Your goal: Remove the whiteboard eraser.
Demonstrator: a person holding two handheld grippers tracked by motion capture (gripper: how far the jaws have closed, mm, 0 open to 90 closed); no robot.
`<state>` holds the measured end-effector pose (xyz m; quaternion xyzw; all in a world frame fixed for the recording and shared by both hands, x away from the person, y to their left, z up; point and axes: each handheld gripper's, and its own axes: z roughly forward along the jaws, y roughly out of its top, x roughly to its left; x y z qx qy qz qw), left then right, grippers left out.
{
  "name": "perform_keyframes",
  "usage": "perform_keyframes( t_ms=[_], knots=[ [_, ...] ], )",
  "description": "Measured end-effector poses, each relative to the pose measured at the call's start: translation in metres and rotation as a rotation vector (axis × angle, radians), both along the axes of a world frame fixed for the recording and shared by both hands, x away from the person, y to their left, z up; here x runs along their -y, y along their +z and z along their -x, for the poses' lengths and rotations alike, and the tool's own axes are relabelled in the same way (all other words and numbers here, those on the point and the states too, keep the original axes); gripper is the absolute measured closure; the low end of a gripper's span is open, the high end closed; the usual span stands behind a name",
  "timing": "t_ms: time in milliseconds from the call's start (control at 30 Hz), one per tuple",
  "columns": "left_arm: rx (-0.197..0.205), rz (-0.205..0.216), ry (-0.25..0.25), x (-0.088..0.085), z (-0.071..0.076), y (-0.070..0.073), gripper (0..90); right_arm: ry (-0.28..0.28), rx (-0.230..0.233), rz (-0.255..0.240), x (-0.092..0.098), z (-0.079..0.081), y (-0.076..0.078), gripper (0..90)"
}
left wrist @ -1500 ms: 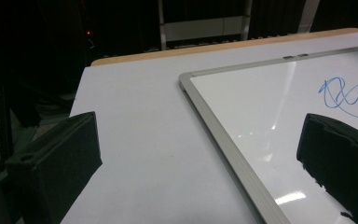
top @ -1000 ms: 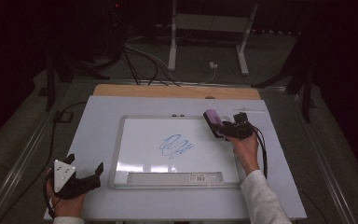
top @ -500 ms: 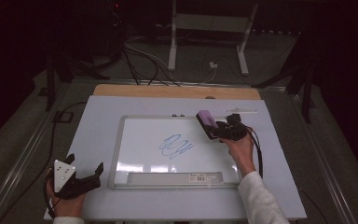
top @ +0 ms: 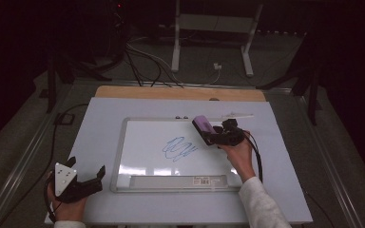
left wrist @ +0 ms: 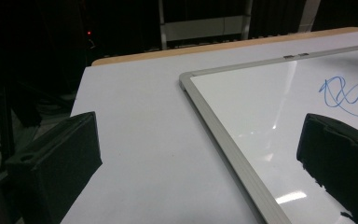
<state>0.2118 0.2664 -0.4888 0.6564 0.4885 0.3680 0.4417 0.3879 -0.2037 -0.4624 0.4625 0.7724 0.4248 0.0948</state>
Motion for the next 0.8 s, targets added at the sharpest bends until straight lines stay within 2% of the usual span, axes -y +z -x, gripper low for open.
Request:
perform_keyframes(
  t_ms=[800],
  knots=[
    [-0.004,0.001,0.001,0.000,-0.001,-0.001,0.4,0.051,-0.026,0.048,-0.027,0.009,-0.017,40.1]
  ],
)
